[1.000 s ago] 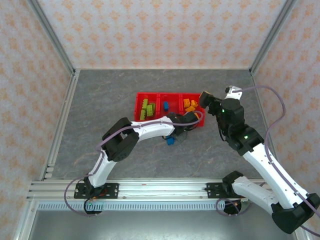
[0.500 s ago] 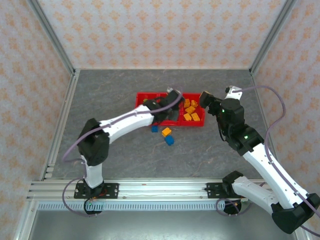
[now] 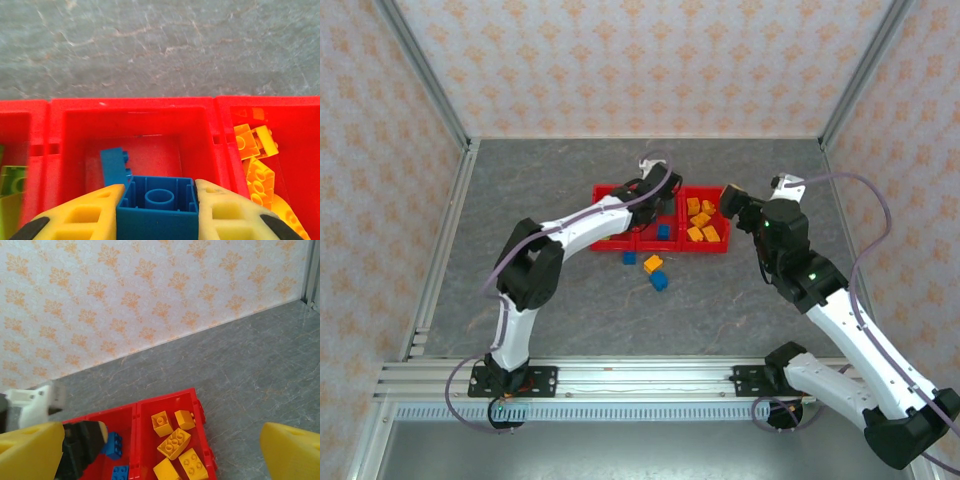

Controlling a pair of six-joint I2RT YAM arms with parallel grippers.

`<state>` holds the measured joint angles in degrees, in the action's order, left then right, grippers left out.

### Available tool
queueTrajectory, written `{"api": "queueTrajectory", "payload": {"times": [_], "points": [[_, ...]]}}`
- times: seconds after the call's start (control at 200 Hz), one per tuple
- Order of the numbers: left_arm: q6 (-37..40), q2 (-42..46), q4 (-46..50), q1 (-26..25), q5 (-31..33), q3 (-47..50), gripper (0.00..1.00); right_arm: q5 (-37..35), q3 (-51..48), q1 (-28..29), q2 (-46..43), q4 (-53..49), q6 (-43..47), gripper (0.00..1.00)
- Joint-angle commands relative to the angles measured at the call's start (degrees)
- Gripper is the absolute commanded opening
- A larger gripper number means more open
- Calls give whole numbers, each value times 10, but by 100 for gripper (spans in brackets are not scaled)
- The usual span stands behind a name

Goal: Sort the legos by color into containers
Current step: Place the lego in the container, then pick up the lego from the center of the table.

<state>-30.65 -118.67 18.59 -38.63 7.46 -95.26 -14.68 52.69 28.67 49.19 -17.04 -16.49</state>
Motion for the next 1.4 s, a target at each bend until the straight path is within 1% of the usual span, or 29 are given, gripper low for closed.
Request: {"api": "queueTrajectory", "payload": {"times": [0.0, 0.11, 0.225, 0.415, 0.475, 0.546, 0.606, 0.631, 0.721, 0.846, 0.961, 0.976, 1.041, 1.121, 1.211, 1.306, 1.396], "points": [[-20, -25, -22, 1, -9, -35, 19, -25, -5, -2, -13, 5, 14, 100], [-26, -53, -25, 5, -8, -49, 20, -28, -5, -3, -15, 4, 19, 100], [-26, -64, -40, 11, -14, -49, 22, -30, -5, -3, -16, 2, 22, 100], [-26, -63, -49, 15, -18, -52, 36, -31, -4, -2, -16, 1, 23, 100], [-22, -57, -48, 14, -18, -49, 50, -31, -3, -2, -16, 1, 22, 100], [-20, -45, -47, 15, -13, -41, 57, -30, -3, -3, -16, 3, 21, 100], [-20, -27, -60, 15, -13, -20, 70, -29, -3, -2, -15, 4, 20, 100], [-18, -16, -69, 15, -16, -9, 74, -27, -3, -3, -15, 6, 19, 100], [-13, 19, -87, 15, -24, 24, 85, -23, -2, -3, -10, 10, 18, 100], [-10, 51, -56, 15, -20, 34, 99, -19, 3, -3, -2, 12, 19, 100], [-15, 90, -56, 14, -16, 72, 99, -11, 4, -3, 6, 16, 17, 100], [-17, 108, -54, 13, -16, 77, 99, -10, 5, -3, 6, 17, 17, 100], [-24, 135, -48, 10, -5, 98, 99, -6, 4, -3, 10, 19, 14, 100], [-23, 167, -43, 0, -1, 125, 99, -2, 2, -2, 14, 22, 11, 99], [-26, 201, -39, -21, 21, 157, 99, 4, 1, -3, 19, 25, 9, 100], [-83, 229, -25, -47, 48, 187, 99, 8, -2, -2, 21, 30, 4, 100], [-161, 245, -7, -82, 106, 216, 99, 11, -11, -3, 21, 41, 0, 100]]}}
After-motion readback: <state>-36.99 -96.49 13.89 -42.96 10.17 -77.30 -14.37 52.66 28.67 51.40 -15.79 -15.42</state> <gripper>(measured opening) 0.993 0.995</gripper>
